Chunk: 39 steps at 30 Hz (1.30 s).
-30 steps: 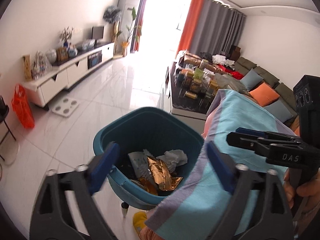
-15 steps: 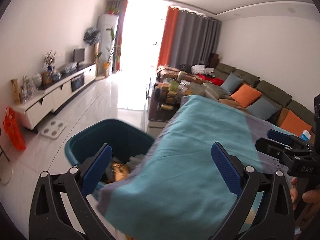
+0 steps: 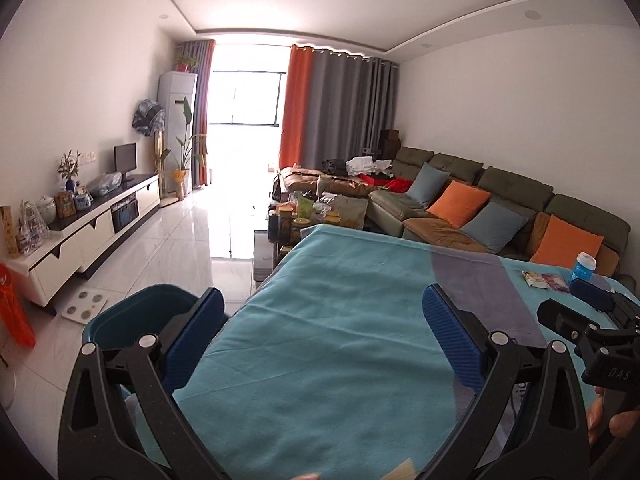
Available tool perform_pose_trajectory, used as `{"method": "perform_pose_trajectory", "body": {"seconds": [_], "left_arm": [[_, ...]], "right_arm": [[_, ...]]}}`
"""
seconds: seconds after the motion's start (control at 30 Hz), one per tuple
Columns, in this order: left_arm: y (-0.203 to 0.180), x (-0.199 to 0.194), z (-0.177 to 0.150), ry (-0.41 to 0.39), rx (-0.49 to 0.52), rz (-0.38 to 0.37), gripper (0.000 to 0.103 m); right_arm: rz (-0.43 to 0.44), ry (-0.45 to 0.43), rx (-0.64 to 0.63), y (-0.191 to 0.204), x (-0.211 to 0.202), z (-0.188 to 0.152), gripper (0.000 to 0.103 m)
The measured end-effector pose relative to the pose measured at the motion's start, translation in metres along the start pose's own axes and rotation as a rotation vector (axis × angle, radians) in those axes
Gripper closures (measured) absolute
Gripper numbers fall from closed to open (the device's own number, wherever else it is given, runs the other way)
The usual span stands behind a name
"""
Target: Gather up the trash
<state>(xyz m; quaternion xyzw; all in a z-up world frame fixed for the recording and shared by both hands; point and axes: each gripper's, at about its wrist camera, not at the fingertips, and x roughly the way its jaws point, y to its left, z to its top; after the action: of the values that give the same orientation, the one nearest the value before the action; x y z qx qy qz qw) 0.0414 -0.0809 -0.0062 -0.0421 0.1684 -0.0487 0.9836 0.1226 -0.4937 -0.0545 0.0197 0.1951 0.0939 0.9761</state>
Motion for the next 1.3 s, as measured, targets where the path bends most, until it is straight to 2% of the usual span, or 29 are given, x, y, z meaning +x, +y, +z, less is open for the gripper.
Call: {"method": "perform_pose_trajectory", "body": {"seconds": [0.2,0.5,0.9,1.3], "left_arm": [[-0.024,-0.004,-0.002,-0.050,0.035,-0.006,0.005],[-0.042,-0.011,-0.004,-0.079,0.070,-0.039,0.005],[-0.055,-0.016,-0.005,-0.109,0.092,-0.061,0.005],[-0.052,-0.021,-0.005,-0.120,0.094,-0.073,0.005]], "right_arm": [[-0.064,-0.040,0.035,-0.019,-0.018,-0.004,0.007],[-0.128,-0.076,0.072,-0.040,-0.033,-0.009,0.007],[-0.163,-0.100,0.081,-0.045,-0.043,-0.010,0.007],[-0.178,-0.107,0.083,-0.048,-0.047,-0.009,0.007]]}}
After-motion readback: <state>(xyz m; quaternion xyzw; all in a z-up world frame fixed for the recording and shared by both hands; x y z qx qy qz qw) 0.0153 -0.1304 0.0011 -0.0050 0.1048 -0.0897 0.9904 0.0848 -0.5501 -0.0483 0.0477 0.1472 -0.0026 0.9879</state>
